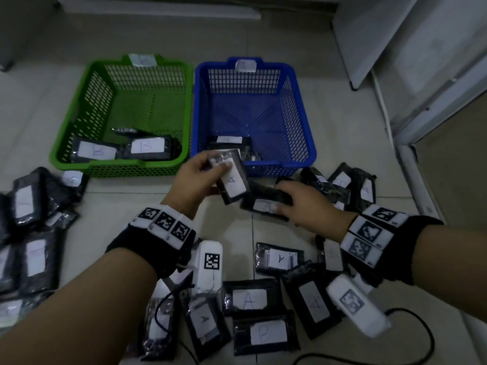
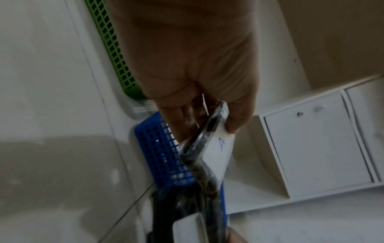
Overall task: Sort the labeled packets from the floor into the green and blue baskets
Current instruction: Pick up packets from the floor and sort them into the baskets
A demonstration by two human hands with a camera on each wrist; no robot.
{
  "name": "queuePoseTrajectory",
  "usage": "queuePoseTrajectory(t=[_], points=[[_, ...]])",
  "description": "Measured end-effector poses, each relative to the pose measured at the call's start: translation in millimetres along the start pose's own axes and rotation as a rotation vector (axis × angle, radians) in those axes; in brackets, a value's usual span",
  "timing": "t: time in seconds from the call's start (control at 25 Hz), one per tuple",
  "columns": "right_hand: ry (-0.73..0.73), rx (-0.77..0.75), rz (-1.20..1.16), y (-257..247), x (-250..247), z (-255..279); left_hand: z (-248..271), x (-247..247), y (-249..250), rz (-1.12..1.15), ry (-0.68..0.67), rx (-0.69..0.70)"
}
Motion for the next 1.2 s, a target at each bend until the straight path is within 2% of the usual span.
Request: queuePoseTrajectory(t=[0.12,0.2,0.32,0.4,0.56,0.68,0.76,0.84,0.88,0.96,1.0,1.08,1.2], points=[[0.271,-0.036,-0.132,-25,-48,-27,-17,-25,31,0.032,0.168,0.148],[0.376,0.021,-0.212,-20,-68,-47,-33,-38,39,-0.055,0.281,0.180],[0.466,0.154,-0.350,2,-81,-77,-56,-32,49,-0.270,0.316,0.213],[0.445,0.232,-0.353,18,-80,-92,-68,-17,54,-0.488,0.274,0.262],[0.300,0.317,-0.132,37,-67,-103,-88,10,44,-0.833,0.113,0.333],[0.184,0.282,-0.038,34,-57,-99,-95,11,30,-0.951,0.058,0.299],[0.135,0.205,0.043,26,-61,-92,-90,15,31,-1.014,0.056,0.347],[0.208,0.119,0.046,18,-75,-74,-71,25,41,-0.970,0.097,0.506],[0.308,0.087,0.014,19,-86,-60,-59,33,45,-0.915,0.107,0.589],[0.526,0.083,-0.046,33,-103,-29,-34,61,39,-0.875,0.031,0.710],[0.582,0.120,-0.047,46,-104,-16,-23,77,31,-0.904,-0.036,0.741],[0.576,0.233,0.007,81,-95,3,-6,110,15,-0.999,-0.151,0.781],[0.416,0.370,0.076,122,-69,13,2,144,-3,-1.112,-0.261,0.853]])
Point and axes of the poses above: each hand's wrist, its own z-axis away from the middle knuckle, its own x-axis out of the palm, y = z × x, the point moved 8 cm from there along -z, towards the middle knuckle, and after that the axes turned 4 degrees about -x, right-handed, at the moved point
